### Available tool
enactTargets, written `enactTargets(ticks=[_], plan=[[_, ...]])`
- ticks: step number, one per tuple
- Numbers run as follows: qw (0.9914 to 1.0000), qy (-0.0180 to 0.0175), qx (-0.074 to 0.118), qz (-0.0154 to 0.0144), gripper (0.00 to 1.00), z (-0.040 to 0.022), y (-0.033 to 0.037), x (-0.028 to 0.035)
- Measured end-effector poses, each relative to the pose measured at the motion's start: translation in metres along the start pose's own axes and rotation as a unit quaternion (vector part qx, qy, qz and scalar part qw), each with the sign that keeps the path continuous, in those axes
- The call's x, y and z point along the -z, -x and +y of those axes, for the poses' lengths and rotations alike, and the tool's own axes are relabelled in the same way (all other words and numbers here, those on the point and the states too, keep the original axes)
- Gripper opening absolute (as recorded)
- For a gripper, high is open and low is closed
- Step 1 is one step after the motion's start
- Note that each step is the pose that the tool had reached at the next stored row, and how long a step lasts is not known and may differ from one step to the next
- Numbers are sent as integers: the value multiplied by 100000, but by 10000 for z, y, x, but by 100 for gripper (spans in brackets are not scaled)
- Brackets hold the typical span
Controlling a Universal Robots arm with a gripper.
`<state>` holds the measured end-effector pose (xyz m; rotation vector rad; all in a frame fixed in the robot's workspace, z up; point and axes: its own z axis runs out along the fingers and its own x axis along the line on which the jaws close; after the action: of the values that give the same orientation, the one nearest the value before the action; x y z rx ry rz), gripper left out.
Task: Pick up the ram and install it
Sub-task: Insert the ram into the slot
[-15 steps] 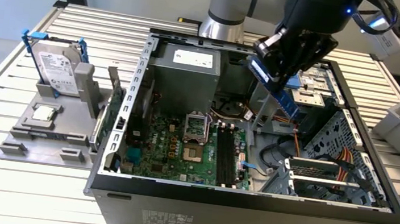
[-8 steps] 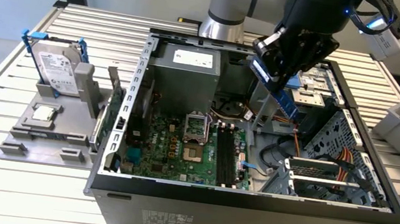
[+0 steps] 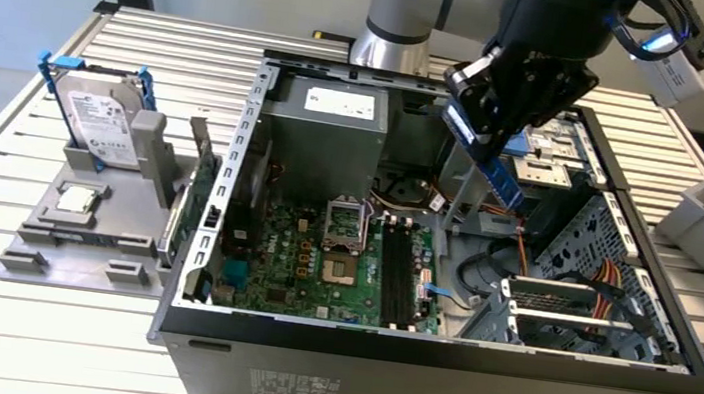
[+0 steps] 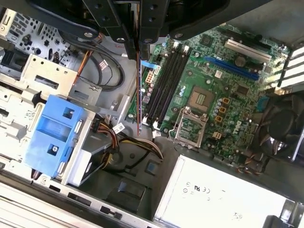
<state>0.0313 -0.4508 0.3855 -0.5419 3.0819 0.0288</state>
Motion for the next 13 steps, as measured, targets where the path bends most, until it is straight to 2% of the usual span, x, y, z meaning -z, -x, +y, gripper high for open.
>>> enactTargets(ticks=[7, 13], plan=[[99987, -25, -1600, -25, 0, 0, 0, 1], [99931, -62, -3721, -56, 0, 0, -1, 2]])
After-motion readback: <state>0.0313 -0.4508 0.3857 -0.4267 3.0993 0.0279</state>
